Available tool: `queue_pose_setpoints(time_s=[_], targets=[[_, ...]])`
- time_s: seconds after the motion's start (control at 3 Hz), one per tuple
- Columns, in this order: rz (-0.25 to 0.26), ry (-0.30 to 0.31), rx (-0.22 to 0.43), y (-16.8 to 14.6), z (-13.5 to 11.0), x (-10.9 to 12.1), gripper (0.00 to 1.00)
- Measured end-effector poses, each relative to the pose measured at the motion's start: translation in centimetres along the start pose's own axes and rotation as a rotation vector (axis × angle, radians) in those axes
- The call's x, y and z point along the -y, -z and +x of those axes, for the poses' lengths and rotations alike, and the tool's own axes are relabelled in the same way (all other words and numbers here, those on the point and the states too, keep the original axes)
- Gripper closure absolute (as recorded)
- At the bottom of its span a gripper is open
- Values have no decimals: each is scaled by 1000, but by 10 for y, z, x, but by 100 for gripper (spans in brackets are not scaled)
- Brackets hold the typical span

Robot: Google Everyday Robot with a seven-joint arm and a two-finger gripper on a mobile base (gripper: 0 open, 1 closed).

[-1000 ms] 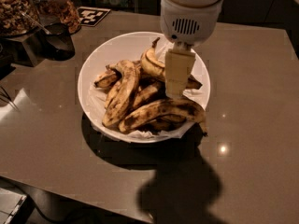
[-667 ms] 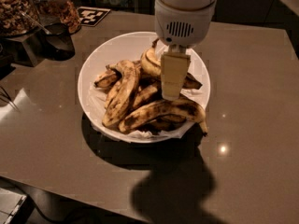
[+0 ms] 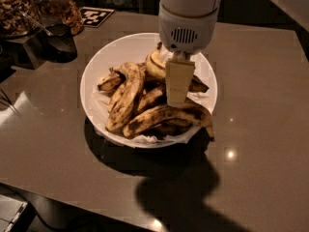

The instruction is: Pick banana from white bowl

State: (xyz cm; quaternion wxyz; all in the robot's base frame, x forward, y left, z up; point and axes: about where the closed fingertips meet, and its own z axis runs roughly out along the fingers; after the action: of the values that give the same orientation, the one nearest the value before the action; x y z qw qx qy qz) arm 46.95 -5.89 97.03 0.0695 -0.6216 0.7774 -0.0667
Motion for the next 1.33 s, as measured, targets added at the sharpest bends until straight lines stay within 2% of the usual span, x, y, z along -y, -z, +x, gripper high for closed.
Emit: queue_pose_setpoints(time_s=[0.33, 1.0, 1.33], targets=[[8, -18, -12, -3, 7, 4, 47], [9, -19, -12, -3, 8, 4, 95], [23, -4, 65, 2, 3, 8, 100]])
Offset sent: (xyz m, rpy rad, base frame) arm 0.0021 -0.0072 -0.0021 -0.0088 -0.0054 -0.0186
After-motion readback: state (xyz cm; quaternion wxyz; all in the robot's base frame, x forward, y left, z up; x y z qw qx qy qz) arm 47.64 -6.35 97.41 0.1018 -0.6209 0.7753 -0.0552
